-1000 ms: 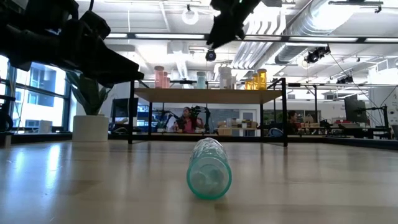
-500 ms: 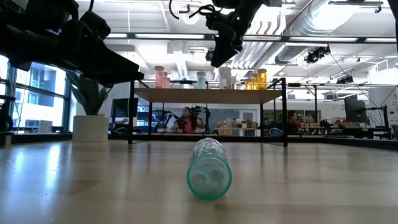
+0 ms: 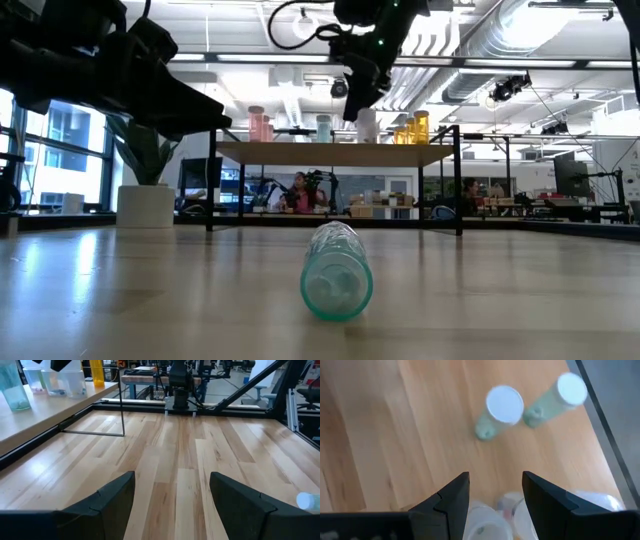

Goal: Pick and place medicine bottles onto shelf by color
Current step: Adjust the transparent pill bottles on the shelf

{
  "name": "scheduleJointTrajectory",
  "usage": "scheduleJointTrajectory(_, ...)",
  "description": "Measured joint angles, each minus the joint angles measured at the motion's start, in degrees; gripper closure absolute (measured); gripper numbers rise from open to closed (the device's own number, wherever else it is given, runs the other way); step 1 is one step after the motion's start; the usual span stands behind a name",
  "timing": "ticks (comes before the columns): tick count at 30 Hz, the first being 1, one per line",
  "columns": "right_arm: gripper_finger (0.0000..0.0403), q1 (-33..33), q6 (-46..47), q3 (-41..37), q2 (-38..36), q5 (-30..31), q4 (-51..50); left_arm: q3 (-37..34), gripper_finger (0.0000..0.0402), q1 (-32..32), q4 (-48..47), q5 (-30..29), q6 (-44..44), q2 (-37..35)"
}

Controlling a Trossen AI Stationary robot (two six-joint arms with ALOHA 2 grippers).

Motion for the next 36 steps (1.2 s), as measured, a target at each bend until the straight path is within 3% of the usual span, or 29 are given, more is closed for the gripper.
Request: scheduleJointTrajectory(36, 0.0229, 2.8, 3.0, 0.0, -0.5, 1.9, -6.8, 0.0, 0.0155, 0.0, 0.0, 0.0, 0.0, 0.0)
